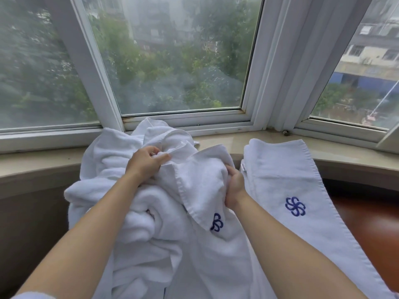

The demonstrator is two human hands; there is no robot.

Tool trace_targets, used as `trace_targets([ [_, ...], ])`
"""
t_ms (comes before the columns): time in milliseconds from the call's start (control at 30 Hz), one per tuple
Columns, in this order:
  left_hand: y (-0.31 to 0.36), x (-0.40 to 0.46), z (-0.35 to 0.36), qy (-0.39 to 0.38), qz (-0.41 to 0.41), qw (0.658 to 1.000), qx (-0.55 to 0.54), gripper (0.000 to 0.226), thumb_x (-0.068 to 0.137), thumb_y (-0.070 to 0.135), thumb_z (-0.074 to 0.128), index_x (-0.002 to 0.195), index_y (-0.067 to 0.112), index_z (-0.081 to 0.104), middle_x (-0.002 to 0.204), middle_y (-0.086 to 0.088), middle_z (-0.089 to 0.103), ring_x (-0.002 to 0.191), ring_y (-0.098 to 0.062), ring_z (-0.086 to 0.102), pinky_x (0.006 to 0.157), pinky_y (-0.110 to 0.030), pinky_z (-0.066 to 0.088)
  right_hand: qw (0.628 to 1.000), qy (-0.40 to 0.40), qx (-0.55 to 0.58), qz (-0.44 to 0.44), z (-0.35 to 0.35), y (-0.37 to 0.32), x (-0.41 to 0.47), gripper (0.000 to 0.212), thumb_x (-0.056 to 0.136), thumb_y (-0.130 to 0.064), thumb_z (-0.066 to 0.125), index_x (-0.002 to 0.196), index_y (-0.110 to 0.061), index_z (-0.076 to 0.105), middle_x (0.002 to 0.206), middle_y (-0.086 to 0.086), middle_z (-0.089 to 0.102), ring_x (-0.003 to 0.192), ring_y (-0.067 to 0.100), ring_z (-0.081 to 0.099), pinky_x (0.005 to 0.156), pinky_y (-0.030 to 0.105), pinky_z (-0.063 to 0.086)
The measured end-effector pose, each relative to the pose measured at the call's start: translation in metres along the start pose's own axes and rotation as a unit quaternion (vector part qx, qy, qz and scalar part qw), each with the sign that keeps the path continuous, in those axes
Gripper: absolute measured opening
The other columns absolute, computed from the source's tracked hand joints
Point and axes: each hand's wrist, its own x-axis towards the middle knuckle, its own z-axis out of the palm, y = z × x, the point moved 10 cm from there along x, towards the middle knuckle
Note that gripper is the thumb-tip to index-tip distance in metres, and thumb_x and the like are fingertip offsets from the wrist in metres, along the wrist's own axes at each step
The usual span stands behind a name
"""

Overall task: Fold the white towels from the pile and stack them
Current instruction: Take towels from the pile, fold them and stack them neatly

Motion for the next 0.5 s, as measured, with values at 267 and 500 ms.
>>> trace_targets([
  [267,0.029,-0.016,-0.017,0.027,0.009,0.999,-0.023,0.024,0.070,0.031,0.071,0.057,0.016,0.057,0.049,0.007,0.050,0.052,-0.014,0.045,0.054,-0.026,0.038,0.995,-0.096,-0.008,-0.026,0.037,-0.038,-0.031,0.030,0.086,-0.022,0.045,0.075,-0.005,0.068,0.073,0.011,0.063,0.075,0.026,0.063,0.068,0.032,0.047],
  [500,0.077,-0.012,-0.084,0.206,0.007,0.943,-0.263,0.036,0.072,-0.006,0.057,0.053,0.019,0.040,0.044,0.009,0.035,0.048,-0.013,0.033,0.042,-0.017,0.029,0.988,-0.096,-0.097,0.073,0.039,-0.010,-0.042,0.018,0.082,-0.024,0.047,0.073,-0.011,0.055,0.062,0.005,0.053,0.059,0.019,0.057,0.055,0.027,0.045],
])
